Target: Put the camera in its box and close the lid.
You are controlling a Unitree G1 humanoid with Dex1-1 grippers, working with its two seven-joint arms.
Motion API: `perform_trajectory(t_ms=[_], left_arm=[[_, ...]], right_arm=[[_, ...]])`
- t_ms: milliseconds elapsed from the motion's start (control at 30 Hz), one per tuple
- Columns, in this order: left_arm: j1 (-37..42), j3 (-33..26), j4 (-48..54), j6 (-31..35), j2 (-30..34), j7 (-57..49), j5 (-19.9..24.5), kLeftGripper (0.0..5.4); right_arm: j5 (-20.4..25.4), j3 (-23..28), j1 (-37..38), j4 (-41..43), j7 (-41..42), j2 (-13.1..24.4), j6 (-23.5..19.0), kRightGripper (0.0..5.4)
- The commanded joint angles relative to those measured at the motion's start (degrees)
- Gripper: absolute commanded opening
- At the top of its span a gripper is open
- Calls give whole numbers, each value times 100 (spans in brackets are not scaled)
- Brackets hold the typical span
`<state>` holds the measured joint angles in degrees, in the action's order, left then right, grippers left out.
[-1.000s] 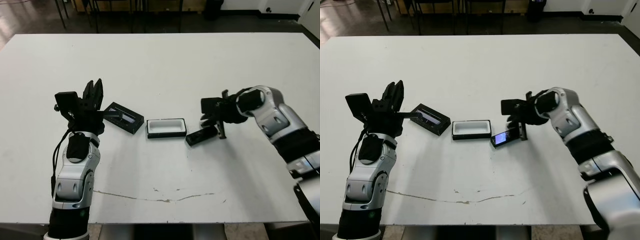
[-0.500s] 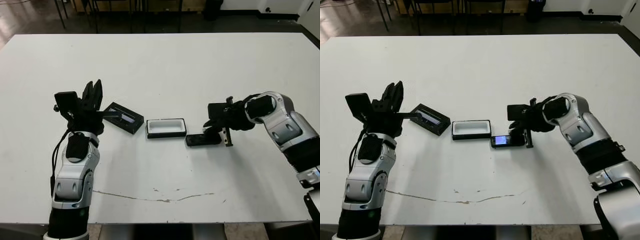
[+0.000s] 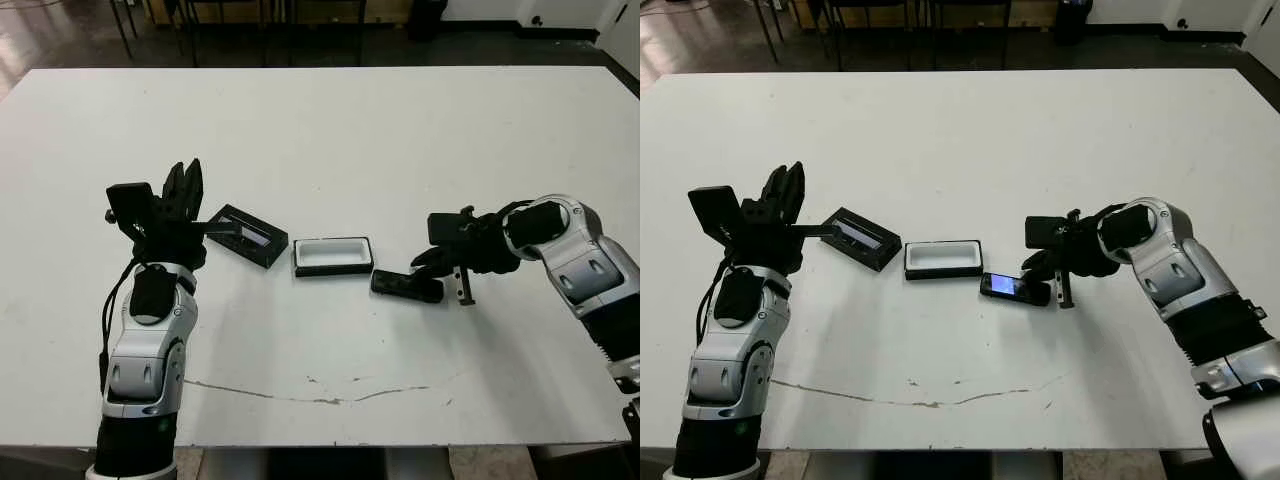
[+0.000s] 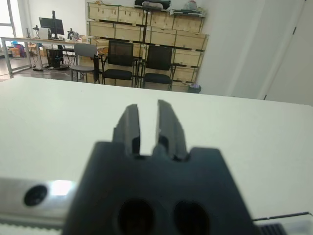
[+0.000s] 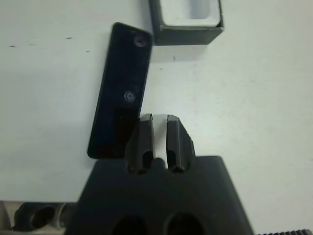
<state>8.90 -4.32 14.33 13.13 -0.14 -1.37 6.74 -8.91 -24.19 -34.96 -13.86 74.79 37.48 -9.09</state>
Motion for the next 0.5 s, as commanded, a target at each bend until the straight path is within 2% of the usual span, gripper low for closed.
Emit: perform_trajectory(t_ms=[33,267,500], left_arm=[[9,-45,-82,90,60,20,10,2],[21,-61,-67,112,43,0,17,2],[15,-42,-64,94,43,19,12,2]], right_arm=[[-7,-95,195,-53,140,105,-79,0],[48,-73,230,-26,196,194,228,0],[162,-51,234,45,285,221,62,0]])
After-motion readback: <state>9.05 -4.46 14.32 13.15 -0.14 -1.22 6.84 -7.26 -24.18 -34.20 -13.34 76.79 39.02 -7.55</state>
